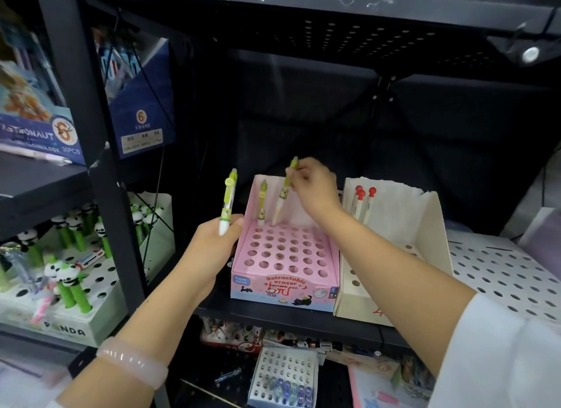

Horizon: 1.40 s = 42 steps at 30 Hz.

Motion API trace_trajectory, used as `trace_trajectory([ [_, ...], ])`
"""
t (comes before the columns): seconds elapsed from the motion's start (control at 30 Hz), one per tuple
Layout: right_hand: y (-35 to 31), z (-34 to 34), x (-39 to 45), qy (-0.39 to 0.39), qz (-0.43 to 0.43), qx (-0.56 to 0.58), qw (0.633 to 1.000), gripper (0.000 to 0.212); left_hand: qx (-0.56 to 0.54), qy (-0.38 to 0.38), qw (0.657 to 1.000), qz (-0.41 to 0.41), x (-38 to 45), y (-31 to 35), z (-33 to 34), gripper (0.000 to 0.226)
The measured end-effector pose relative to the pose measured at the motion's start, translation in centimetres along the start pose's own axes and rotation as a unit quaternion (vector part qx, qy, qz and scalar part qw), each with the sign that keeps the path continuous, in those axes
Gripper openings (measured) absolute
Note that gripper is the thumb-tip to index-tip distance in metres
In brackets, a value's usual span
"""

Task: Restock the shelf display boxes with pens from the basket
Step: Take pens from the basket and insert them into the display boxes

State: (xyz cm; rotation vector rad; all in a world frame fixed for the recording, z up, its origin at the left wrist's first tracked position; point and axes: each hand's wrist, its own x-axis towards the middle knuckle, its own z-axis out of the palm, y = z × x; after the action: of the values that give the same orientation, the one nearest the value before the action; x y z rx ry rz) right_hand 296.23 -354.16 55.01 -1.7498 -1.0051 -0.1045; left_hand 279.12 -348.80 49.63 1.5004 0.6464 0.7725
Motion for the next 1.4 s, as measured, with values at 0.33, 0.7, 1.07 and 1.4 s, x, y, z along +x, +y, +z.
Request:
trace_trajectory([
  [0.33,1.8,2.6,-0.5,-0.105,0.033,-0.126,0.986,0.025,0.019,-0.027,0.999,0.000,0.1,-0.1,-0.1,0.022],
  [0.7,-5.2,0.1,-2.7,-0.224,-0.021,0.189,0.956,0.013,0.071,0.038,0.990,0.116,-0.3,2.5,1.0,0.020],
  [1.07,-3.8,-0.8,-1.3,0.009,0.021,0.118,0.993,0.007,0.123,-0.012,0.992,0.025,-0.4,1.4,0.1,0.053],
  [1.4,-0.7,2.8,-2.8,-0.081,-0.036,-0.147,0.985,0.018,0.104,-0.073,0.992,-0.020,-0.6,0.6,0.2,0.024],
])
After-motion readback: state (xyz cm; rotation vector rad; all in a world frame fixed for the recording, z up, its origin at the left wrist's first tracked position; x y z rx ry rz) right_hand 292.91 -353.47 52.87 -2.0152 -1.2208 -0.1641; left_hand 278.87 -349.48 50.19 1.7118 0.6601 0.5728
